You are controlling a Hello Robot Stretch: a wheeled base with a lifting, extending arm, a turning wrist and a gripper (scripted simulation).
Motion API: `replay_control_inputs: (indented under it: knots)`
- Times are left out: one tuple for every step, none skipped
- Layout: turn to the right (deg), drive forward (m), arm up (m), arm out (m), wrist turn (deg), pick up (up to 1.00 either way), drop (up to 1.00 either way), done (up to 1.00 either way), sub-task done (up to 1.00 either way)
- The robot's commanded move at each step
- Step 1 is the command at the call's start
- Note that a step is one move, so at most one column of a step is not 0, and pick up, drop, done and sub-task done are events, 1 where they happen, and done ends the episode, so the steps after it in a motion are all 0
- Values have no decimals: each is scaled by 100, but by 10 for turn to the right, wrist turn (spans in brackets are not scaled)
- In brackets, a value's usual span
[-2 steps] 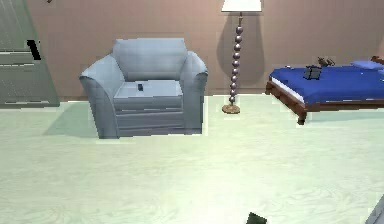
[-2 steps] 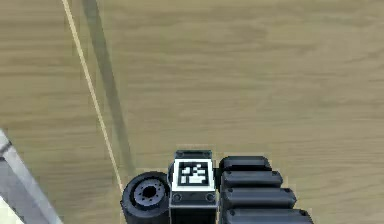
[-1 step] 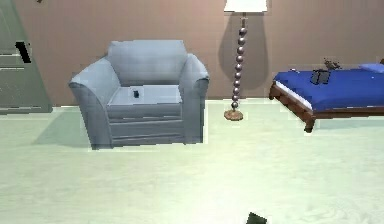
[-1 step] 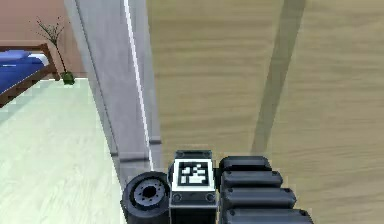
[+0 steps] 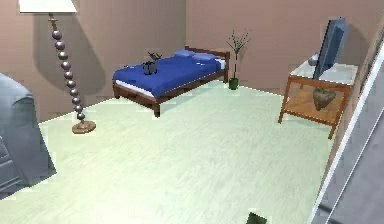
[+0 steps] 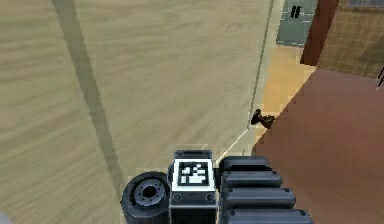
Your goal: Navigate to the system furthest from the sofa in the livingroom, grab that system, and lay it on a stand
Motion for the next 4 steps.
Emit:
replay_control_inputs:
  knots:
    - [90,0,0,0,0,0,0,0,0]
    - [0,100,0,0,0,0,0,0,0]
    - [30,0,0,0,0,0,0,0,0]
    - [0,100,0,0,0,0,0,0,0]
